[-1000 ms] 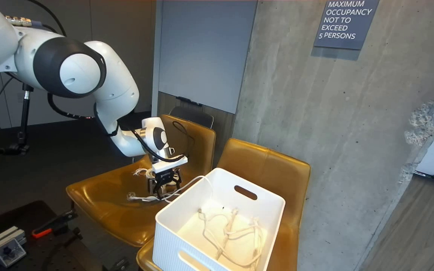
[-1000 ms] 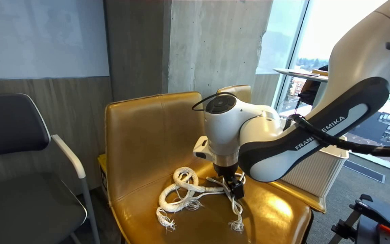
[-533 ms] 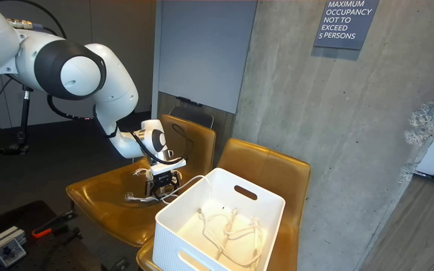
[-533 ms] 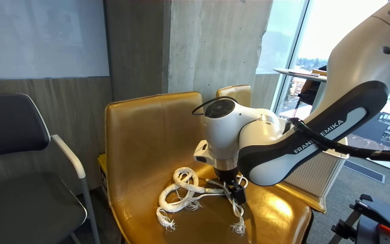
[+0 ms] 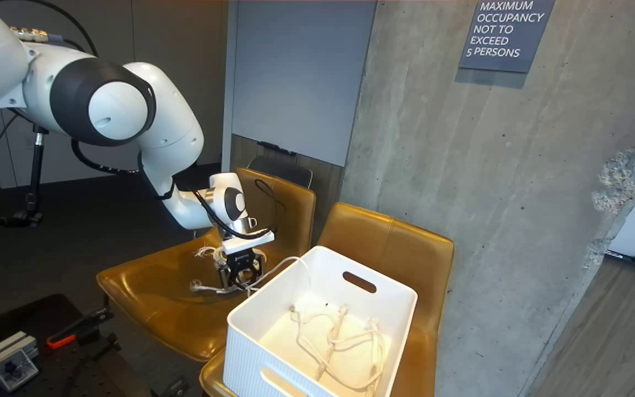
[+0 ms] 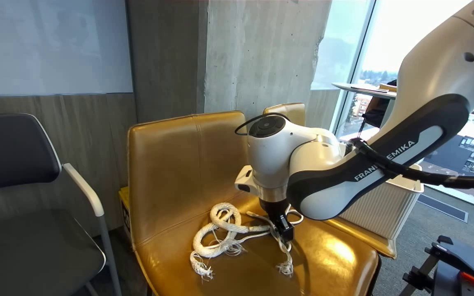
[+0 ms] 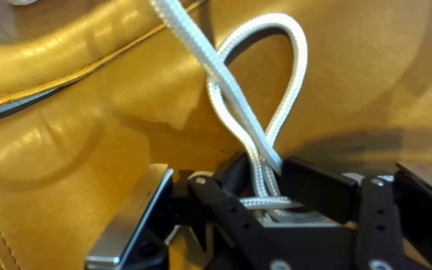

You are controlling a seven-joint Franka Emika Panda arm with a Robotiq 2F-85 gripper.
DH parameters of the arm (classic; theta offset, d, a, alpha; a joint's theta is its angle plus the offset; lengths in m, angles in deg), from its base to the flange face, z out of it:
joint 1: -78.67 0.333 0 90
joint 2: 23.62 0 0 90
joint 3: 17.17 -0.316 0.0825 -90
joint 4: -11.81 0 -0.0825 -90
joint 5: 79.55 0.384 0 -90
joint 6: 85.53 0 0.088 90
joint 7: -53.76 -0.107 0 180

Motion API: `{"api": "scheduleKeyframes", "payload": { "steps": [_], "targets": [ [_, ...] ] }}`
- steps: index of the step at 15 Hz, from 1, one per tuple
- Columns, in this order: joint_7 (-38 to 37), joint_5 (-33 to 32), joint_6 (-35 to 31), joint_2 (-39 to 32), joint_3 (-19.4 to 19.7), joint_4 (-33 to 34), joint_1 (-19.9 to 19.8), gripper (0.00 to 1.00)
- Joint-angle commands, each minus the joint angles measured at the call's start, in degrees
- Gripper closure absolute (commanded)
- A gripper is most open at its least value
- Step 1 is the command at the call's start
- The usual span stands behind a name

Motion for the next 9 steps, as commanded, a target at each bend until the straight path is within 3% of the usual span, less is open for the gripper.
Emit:
{"api": "scheduleKeyframes", "payload": {
  "steps": [1,9],
  "targets": [
    [-0.12,2.08,2.82,1.71,-0.21,-1.16,0.12,1.00],
    [1.34,4.78,12.05,14.44,0.11,-2.65,-0.76,1.00]
  ]
}}
